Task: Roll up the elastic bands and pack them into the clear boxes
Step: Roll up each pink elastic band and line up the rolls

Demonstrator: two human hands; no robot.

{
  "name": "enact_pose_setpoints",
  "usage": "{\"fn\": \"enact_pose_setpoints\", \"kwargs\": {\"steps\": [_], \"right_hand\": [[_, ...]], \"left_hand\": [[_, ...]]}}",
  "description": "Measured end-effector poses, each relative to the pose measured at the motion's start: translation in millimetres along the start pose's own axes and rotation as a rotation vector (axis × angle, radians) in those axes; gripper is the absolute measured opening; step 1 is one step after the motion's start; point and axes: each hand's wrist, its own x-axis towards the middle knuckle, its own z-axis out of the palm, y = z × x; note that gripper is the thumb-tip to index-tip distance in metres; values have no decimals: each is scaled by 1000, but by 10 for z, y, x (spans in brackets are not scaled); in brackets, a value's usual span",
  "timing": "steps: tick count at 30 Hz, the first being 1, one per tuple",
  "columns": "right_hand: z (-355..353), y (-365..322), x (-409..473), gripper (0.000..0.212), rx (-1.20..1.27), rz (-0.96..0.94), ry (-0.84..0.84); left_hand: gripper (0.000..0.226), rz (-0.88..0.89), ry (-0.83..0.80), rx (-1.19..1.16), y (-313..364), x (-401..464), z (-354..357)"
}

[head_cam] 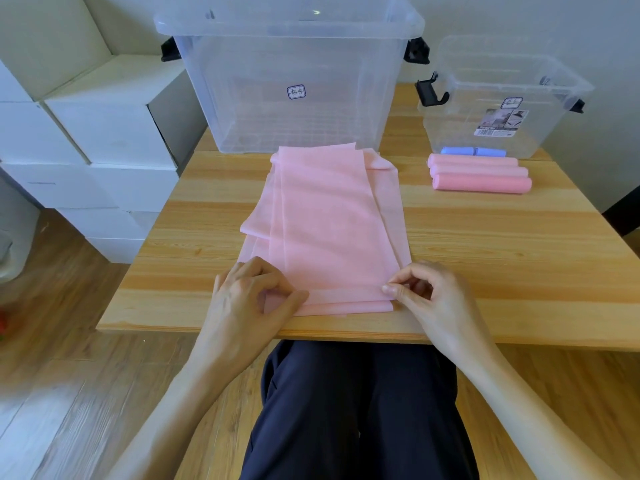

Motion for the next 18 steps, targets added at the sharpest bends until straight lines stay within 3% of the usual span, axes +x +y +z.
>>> {"fn": "enact_pose_setpoints", "kwargs": {"steps": [18], "right_hand": [[6, 1, 0, 17, -153, -42, 18]], "left_hand": [[15, -46, 68, 56, 23, -59, -58]]}}
